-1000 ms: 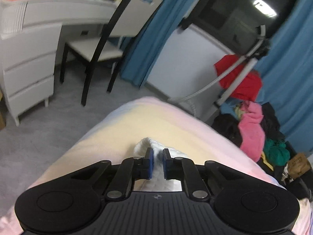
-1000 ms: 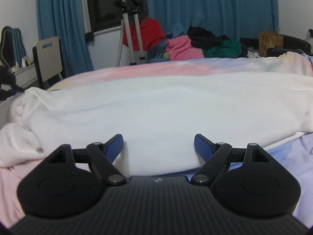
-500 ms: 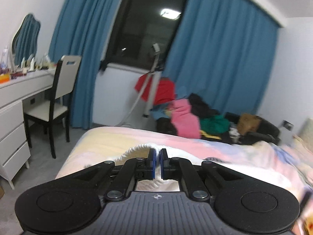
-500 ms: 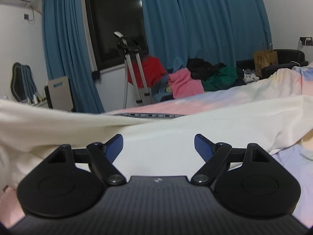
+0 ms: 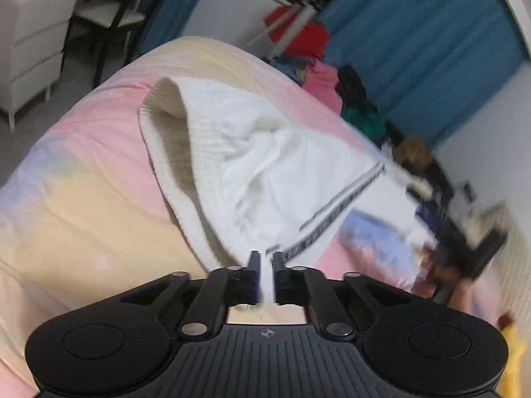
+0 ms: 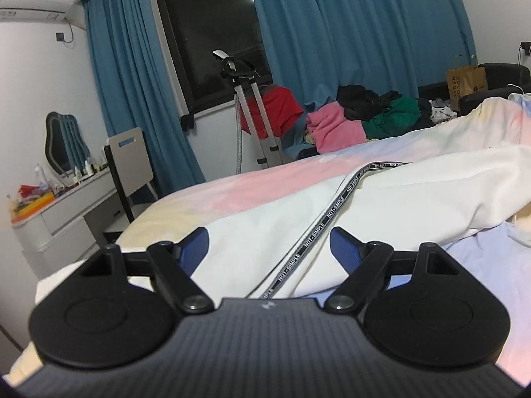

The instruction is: Fold clothes

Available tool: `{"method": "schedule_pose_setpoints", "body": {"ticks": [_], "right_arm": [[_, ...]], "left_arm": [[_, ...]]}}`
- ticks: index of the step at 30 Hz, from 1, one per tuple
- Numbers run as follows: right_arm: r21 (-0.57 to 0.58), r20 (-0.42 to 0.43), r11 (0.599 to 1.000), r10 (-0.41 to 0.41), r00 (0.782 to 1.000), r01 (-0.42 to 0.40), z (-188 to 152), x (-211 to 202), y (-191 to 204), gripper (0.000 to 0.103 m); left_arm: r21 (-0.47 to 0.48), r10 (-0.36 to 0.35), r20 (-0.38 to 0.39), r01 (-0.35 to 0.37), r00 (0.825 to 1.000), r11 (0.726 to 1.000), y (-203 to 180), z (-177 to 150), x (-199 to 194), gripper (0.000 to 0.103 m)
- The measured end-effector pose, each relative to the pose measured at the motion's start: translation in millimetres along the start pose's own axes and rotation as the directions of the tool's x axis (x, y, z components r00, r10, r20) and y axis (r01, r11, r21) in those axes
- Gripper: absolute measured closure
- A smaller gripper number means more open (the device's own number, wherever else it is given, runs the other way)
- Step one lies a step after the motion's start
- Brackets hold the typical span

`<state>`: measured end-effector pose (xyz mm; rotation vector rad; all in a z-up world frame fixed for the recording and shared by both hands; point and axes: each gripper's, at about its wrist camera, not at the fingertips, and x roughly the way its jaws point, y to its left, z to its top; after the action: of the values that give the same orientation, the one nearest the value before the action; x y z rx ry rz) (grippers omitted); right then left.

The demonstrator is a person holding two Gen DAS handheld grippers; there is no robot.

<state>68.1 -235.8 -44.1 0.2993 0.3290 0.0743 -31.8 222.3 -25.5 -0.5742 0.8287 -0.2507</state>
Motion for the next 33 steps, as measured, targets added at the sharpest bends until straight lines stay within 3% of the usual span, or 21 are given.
{"method": "schedule_pose_setpoints", "body": {"ticks": [1, 3, 5, 7, 9, 11, 13, 14, 15, 18, 22, 24, 26, 29, 33], "right_arm": [[-0.001, -0.003, 1.0, -0.001, 1.0, 0.001, -1, 0, 0, 0.021], [0.003, -0.01, 1.0, 0.001, 1.0, -0.001, -2, 2, 0, 0.021], [0.007, -0.018, 1.0, 0.002, 1.0, -0.002, -3, 6, 1, 0.021], [0.006, -0.031, 1.0, -0.001, 1.0, 0.001, -5, 12, 2, 0.021], [0.002, -0.047, 1.0, -0.007, 0.999, 0.007, -8, 19, 3, 0.021], [0.0, -0.063, 1.0, -0.014, 0.998, 0.014, -11, 26, 4, 0.021], [0.003, -0.081, 1.0, -0.017, 0.997, 0.018, -14, 36, 4, 0.021], [0.006, -0.09, 1.0, -0.018, 0.996, 0.018, -16, 41, 4, 0.021], [0.01, -0.099, 1.0, -0.017, 0.995, 0.018, -17, 47, 4, 0.021], [0.017, -0.132, 1.0, -0.01, 0.991, 0.012, -22, 66, 6, 0.021], [-0.008, -0.153, 1.0, -0.009, 0.988, 0.008, -29, 85, 11, 0.021], [-0.006, -0.168, 1.0, -0.012, 0.986, 0.011, -33, 91, 9, 0.021], [0.01, -0.191, 1.0, -0.014, 0.982, 0.016, -36, 96, 7, 0.021], [0.032, -0.197, 0.999, -0.018, 0.98, 0.024, -36, 92, 4, 0.021], [0.045, -0.183, 0.998, -0.028, 0.983, 0.037, -34, 82, 2, 0.021]], "left_arm": [[-0.029, -0.002, 0.025, 0.003, 1.0, 1.0, 7, 8, 0, 0.064], [-0.104, -0.024, 0.075, 0.032, 0.997, 0.994, 30, 31, 9, 0.03], [-0.238, -0.05, 0.108, 0.075, 0.993, 0.968, 57, 56, 30, 0.021], [-0.369, -0.072, 0.141, 0.12, 0.987, 0.922, 85, 80, 53, 0.02], [-0.498, -0.042, 0.157, 0.116, 0.987, 0.859, 110, 101, 78, 0.016], [-0.601, -0.051, 0.155, 0.135, 0.987, 0.788, 130, 115, 106, 0.015], [-0.686, -0.108, 0.154, 0.185, 0.982, 0.704, 145, 125, 135, 0.015], [-0.705, -0.129, 0.165, 0.209, 0.978, 0.677, 150, 128, 144, 0.015], [-0.708, -0.133, 0.162, 0.21, 0.978, 0.674, 153, 132, 152, 0.015], [-0.703, -0.11, 0.09, 0.142, 0.99, 0.697, 158, 146, 182, 0.019], [-0.65, -0.073, 0.125, 0.137, 0.989, 0.748, 148, 158, 189, 0.021], [-0.621, -0.056, 0.149, 0.137, 0.987, 0.772, 143, 164, 191, 0.044], [-0.591, -0.04, 0.173, 0.136, 0.984, 0.795, 137, 170, 193, 0.053], [-0.534, -0.01, 0.22, 0.129, 0.975, 0.836, 121, 181, 190, 0.059], [-0.437, 0.044, 0.32, 0.106, 0.946, 0.893, 77, 229, 167, 0.067]]}}
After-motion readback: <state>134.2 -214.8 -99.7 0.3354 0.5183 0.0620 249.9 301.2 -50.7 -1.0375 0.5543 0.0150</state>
